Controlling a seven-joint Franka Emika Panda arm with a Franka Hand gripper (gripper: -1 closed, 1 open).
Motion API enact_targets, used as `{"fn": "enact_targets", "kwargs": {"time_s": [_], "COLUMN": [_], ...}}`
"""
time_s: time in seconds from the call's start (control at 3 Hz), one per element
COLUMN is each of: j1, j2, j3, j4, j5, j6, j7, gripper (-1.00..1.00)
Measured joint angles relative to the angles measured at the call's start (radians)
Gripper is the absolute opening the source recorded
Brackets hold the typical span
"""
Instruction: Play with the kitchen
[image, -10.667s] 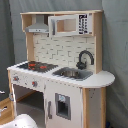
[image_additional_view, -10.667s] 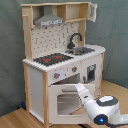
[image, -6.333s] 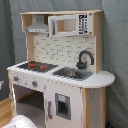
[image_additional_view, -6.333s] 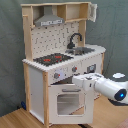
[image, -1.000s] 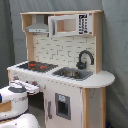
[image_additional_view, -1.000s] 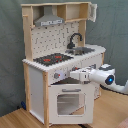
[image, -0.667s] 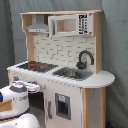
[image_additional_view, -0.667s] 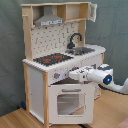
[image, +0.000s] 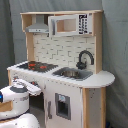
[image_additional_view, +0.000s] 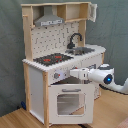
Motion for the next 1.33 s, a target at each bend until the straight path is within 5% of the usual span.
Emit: {"fn": "enact_targets", "kwargs": {"time_s": [1.33], "j1": [0.002], "j2": [0.017], "j3": [0.0], "j4": [0.002], "j5": [0.011], "j6": [0.002], "j7": [0.446], "gripper": [-1.0]}}
